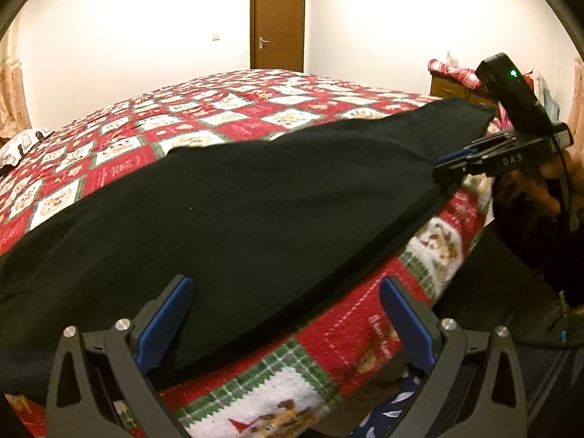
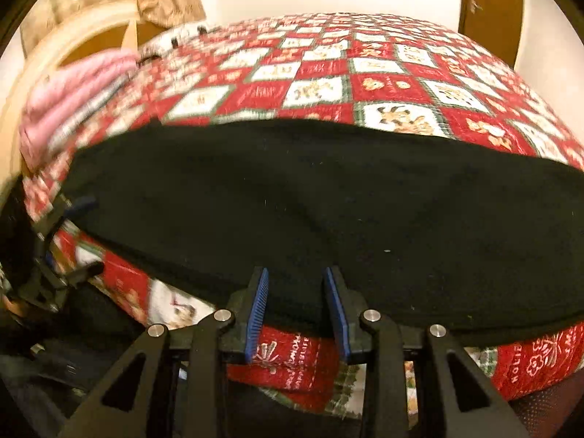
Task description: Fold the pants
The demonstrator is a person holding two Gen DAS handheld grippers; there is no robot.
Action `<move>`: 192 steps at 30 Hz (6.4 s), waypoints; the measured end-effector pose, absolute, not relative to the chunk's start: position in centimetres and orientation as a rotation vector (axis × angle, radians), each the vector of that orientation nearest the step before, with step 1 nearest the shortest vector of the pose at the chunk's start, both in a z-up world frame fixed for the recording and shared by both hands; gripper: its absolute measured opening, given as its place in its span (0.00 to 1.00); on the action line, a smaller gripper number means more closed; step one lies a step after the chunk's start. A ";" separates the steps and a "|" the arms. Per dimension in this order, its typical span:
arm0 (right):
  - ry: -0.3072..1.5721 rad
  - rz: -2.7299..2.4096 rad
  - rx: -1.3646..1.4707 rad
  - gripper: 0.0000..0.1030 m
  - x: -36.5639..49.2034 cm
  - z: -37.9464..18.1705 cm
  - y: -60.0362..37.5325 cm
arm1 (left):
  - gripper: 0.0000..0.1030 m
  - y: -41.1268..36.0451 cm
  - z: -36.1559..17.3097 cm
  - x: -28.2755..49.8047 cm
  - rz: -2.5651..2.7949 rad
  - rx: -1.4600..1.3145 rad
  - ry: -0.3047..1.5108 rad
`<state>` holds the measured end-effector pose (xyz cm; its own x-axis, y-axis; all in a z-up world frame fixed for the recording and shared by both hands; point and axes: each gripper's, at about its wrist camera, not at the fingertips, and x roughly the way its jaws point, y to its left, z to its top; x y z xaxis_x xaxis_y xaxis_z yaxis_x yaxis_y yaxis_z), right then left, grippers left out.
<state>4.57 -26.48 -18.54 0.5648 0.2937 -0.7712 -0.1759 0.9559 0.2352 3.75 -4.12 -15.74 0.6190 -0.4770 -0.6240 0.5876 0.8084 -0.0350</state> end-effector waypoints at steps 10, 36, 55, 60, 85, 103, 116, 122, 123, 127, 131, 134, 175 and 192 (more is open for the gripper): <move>0.736 0.002 0.280 0.36 2.1 -14.6 -38.6 | 1.00 -6.2 -13.2 6.4 -0.622 0.205 0.629; 0.528 -0.372 0.726 0.46 -5.6 -14.8 -59.4 | 1.00 -11.4 -13.6 10.2 -0.610 0.234 0.671; 0.491 -0.258 0.830 0.46 -4.7 -17.1 -58.7 | 1.00 -10.7 -15.2 10.0 -0.559 0.217 0.697; 0.475 -0.272 0.792 0.46 -4.6 -17.1 -58.1 | 1.00 -10.8 -15.2 9.8 -0.547 0.227 0.692; 0.457 -0.280 0.621 0.10 -3.4 -14.5 -55.1 | 1.00 -9.3 -15.3 10.2 -0.492 0.220 0.736; 0.532 -0.129 0.406 0.53 2.8 -9.2 -47.4 | 1.00 -7.7 -15.9 8.6 -0.456 0.192 0.702; 0.754 -0.057 0.224 0.52 6.8 -15.5 -41.0 | 1.00 -7.1 -15.7 7.2 -0.493 0.185 0.694; 0.703 -0.180 0.308 0.49 4.4 -16.3 -46.7 | 1.00 -8.0 -16.4 7.1 -0.485 0.227 0.693; 0.661 -0.139 0.372 0.46 3.9 -16.7 -48.3 | 1.00 -8.2 -16.5 6.9 -0.478 0.246 0.688; 0.583 -0.204 0.374 0.43 2.6 -16.1 -51.4 | 1.00 -8.4 -16.2 7.2 -0.461 0.226 0.696; 0.567 -0.176 0.483 0.43 2.1 -16.6 -54.6 | 1.00 -9.8 -16.1 7.3 -0.477 0.248 0.688; 0.557 -0.217 0.456 0.45 1.6 -15.9 -54.1 | 1.00 -9.3 -15.5 7.2 -0.485 0.222 0.690; 0.445 -0.317 0.823 0.57 -5.4 -16.9 -59.5 | 1.00 -3.5 -14.5 11.5 -0.381 0.051 0.747; 0.377 -0.232 0.855 0.11 -4.2 -17.7 -58.0 | 1.00 -4.7 -15.4 10.8 -0.319 0.158 0.716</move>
